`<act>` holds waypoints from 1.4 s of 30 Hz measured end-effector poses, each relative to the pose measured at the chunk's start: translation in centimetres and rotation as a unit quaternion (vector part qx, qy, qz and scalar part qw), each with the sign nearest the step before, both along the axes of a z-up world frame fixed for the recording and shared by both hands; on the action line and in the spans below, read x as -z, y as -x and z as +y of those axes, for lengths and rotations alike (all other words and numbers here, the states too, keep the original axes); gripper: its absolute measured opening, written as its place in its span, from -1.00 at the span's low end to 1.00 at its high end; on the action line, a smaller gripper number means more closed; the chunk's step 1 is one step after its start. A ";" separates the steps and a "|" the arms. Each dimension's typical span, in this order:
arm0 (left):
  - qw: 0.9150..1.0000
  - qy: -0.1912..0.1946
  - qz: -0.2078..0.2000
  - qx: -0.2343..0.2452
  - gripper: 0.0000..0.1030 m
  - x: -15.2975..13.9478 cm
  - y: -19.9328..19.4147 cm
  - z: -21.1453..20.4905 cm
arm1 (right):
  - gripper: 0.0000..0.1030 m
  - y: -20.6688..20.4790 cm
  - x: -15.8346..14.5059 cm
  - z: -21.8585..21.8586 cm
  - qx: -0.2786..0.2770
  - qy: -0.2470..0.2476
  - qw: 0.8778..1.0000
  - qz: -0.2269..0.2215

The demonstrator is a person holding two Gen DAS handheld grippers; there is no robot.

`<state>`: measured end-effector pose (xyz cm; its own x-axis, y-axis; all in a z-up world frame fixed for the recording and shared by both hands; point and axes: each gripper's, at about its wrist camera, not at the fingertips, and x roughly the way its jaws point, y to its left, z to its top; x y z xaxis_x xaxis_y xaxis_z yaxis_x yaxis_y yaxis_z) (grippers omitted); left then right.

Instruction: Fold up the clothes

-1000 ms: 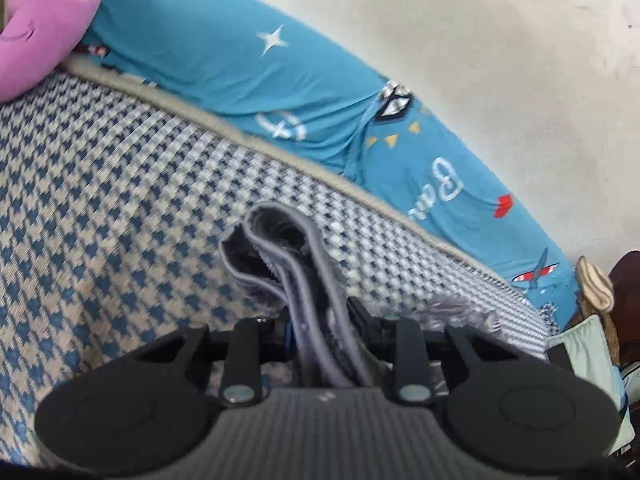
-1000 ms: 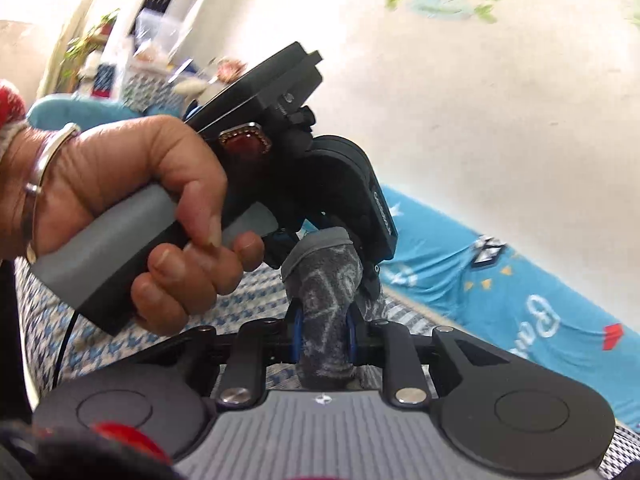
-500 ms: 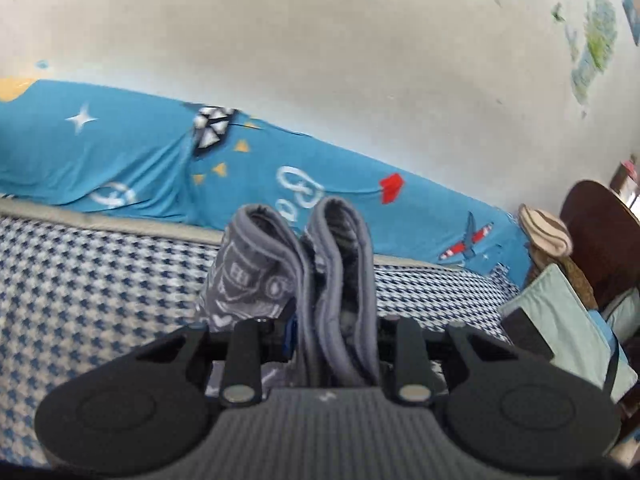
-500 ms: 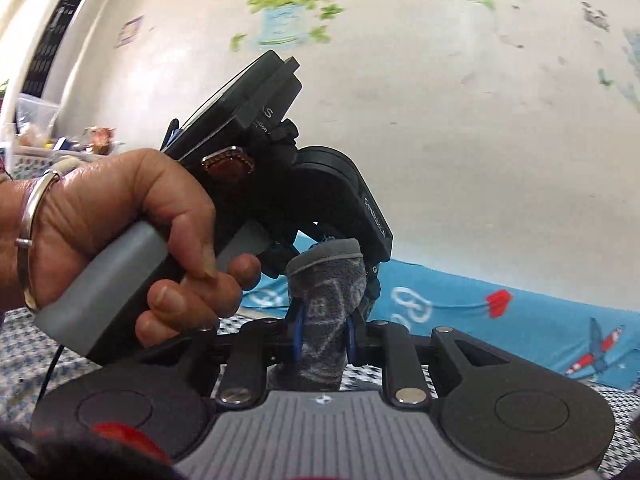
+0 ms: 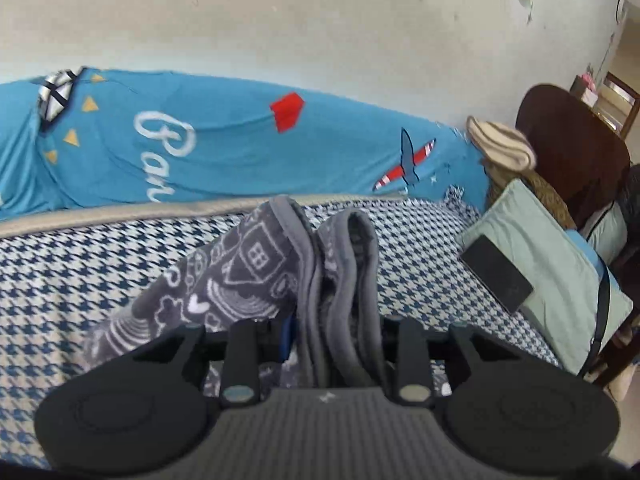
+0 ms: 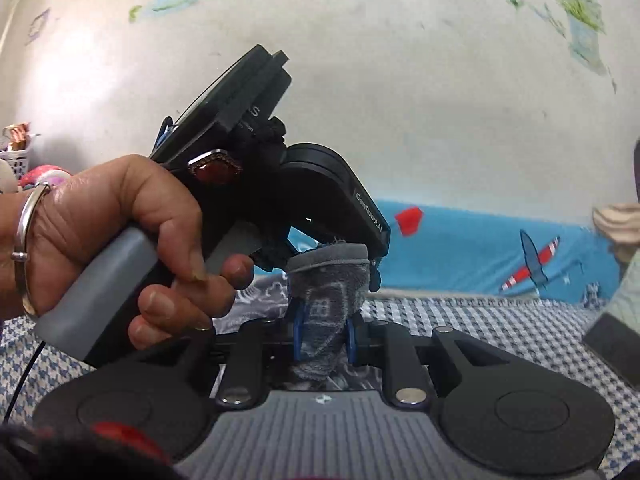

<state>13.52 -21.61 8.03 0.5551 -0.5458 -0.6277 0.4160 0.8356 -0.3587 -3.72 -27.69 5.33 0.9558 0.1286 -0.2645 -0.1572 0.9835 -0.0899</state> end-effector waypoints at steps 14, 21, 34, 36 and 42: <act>0.998 0.047 0.026 -0.039 0.10 1.4 -1.6 0.2 | -0.31 -4.2 2.8 -6.8 0.105 -0.137 0.974 0.145; 0.997 0.030 0.007 -0.076 0.29 -0.4 1.3 6.0 | -0.13 -3.2 1.9 -9.6 0.180 -0.151 0.963 0.133; 0.992 -0.035 0.015 -0.117 0.49 2.9 5.1 11.4 | -0.17 -6.3 0.9 -11.2 0.048 -0.185 0.975 0.113; 0.991 -0.040 0.021 -0.122 0.51 3.7 5.0 11.5 | -0.17 -7.2 1.3 -10.7 0.033 -0.181 0.975 0.122; 0.988 -0.050 0.038 -0.139 0.56 5.5 4.6 11.8 | -0.16 -10.1 2.1 -9.2 0.012 -0.145 0.980 0.137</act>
